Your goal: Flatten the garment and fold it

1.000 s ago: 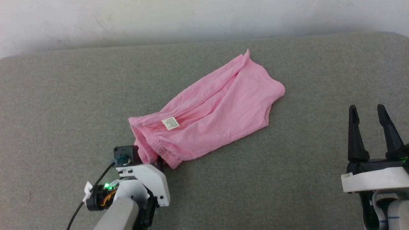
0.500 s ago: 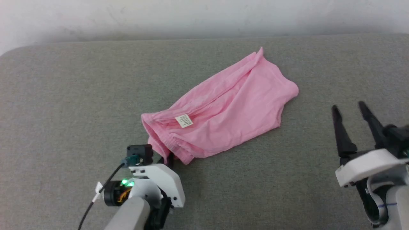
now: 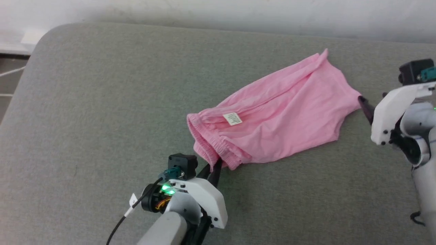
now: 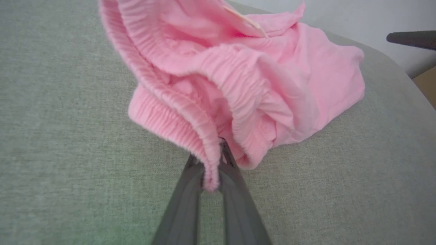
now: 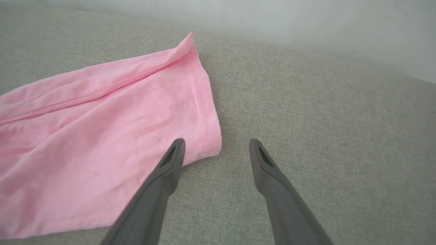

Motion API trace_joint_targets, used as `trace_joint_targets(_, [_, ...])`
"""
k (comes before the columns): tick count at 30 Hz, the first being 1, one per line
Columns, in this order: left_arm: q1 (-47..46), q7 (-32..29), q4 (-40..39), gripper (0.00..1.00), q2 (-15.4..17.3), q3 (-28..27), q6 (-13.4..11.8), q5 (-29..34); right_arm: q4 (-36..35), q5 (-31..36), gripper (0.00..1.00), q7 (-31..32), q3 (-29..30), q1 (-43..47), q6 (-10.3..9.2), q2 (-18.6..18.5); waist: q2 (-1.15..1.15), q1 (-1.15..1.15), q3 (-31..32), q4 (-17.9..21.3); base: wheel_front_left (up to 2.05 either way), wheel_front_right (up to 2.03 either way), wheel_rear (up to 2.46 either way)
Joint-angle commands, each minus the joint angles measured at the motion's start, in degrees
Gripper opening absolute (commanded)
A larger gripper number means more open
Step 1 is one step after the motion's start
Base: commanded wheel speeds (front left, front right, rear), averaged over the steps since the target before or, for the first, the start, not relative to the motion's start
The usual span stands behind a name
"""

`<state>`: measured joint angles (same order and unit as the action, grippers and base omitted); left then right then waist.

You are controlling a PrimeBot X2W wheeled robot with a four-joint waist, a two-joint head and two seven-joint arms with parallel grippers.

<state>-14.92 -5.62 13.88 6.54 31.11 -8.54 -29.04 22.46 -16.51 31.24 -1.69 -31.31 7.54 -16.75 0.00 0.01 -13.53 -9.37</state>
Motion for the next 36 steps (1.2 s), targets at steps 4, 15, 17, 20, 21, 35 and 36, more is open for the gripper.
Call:
trace_joint_targets(4, [-1.8, 1.0, 0.4, 0.00, -1.0, 1.2, 0.8, 0.4, 6.8, 2.0, 1.00, 1.8, -0.2, -4.8, -0.05, -0.1, 0.00, -0.01, -3.2, -3.7, 0.00, 0.00, 0.00])
trace_joint_targets(15, [-4.2, 2.7, 2.8, 0.00, -2.3, 2.8, 1.2, 0.2, 19.3, 3.6, 0.50, 2.4, -9.0, -8.9, -0.05, -1.9, 0.00, -0.01, -5.1, -5.6, 0.00, 0.00, 0.00])
trace_joint_targets(17, [-4.4, 2.8, 3.2, 0.00, -2.3, 2.9, 1.2, 0.1, 20.1, 2.4, 0.00, 1.7, -11.2, -8.9, -0.05, -2.4, 0.00, -0.01, -5.2, -5.6, 0.00, 0.00, 0.00])
trace_joint_targets(20, [-4.4, 3.1, 3.8, 0.00, -2.2, 2.8, 1.3, -0.1, 20.8, 0.1, 0.00, -0.2, -13.5, -9.1, -0.05, -3.1, 0.00, -0.01, -4.9, -5.4, 0.00, 0.00, 0.00])
trace_joint_targets(21, [-4.4, 3.2, 4.0, 0.00, -2.0, 2.7, 1.3, -0.2, 21.0, -0.8, 0.00, -1.1, -13.8, -9.2, -0.05, -3.3, 0.00, -0.01, -4.6, -5.3, 0.00, 0.00, 0.00])
trace_joint_targets(35, [-0.8, 3.8, 2.6, 0.00, 1.8, 0.5, 0.1, -1.7, 18.4, -12.0, 0.00, -8.8, -13.8, -4.9, -0.05, -6.2, 0.00, -0.01, 2.2, -1.8, 0.00, 0.00, 0.00])
trace_joint_targets(36, [-0.4, 3.7, 2.3, 0.00, 2.2, 0.5, 0.0, -1.8, 17.7, -12.7, 0.00, -8.8, -13.5, -3.9, -0.05, -6.3, 0.00, -0.01, 2.7, -1.5, 0.00, 0.00, 0.00])
